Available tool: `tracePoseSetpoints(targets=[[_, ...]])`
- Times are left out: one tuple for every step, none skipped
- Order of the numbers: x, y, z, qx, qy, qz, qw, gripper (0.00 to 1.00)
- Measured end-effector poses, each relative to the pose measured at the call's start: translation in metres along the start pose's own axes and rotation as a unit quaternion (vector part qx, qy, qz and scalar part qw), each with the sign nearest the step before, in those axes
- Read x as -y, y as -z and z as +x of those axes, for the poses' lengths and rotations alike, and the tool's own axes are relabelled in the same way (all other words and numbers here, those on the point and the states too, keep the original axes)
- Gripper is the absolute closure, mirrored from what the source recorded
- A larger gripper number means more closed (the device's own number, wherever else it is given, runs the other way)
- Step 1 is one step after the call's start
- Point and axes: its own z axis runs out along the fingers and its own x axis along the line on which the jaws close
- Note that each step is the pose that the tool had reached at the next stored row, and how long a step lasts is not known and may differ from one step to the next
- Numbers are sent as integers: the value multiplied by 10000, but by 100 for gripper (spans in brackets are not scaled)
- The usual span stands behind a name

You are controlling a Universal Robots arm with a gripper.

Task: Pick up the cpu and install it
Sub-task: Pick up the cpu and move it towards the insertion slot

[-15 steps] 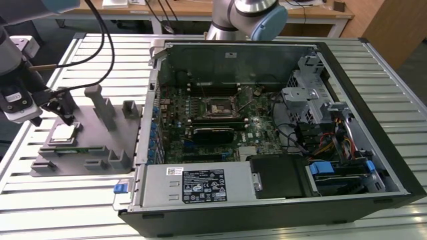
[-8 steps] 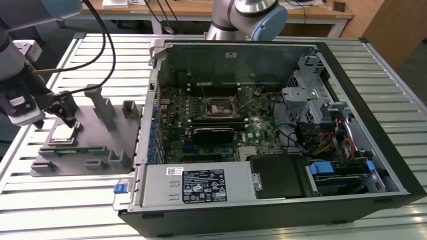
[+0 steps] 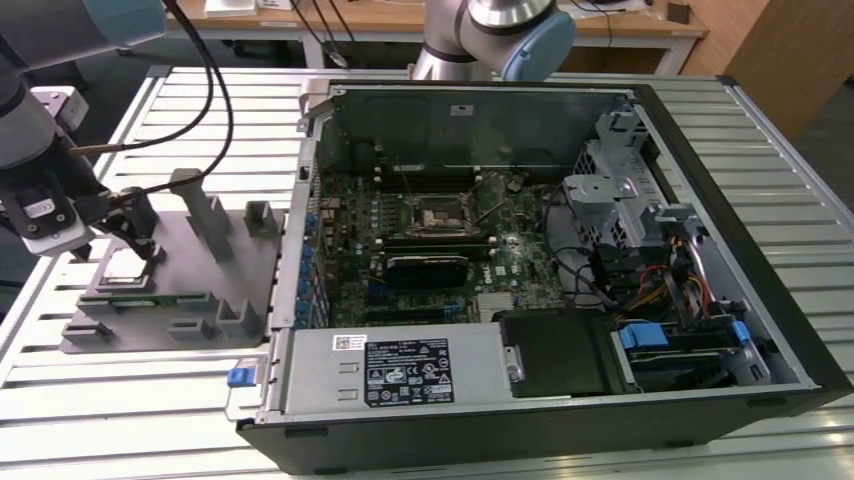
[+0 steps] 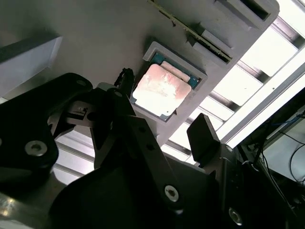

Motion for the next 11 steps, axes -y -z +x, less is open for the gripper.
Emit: tracePoseSetpoints(targets=[[1, -13, 0, 0, -3, 0, 10000, 28], [1, -25, 0, 0, -4, 0, 10000, 28], [2, -36, 0, 0, -5, 0, 10000, 28], [3, -47, 0, -1, -6, 1, 10000, 28], [3, -58, 0, -1, -7, 1, 10000, 28], [3, -67, 0, -1, -10, 0, 10000, 28], [2, -73, 1, 0, -23, 0, 10000, 28], [2, -77, 1, 1, -53, 1, 10000, 28], [0, -83, 0, 4, -87, 1, 10000, 28], [0, -90, 0, 5, -115, 1, 9999, 28], [0, -96, 0, 6, -130, 1, 9999, 28]])
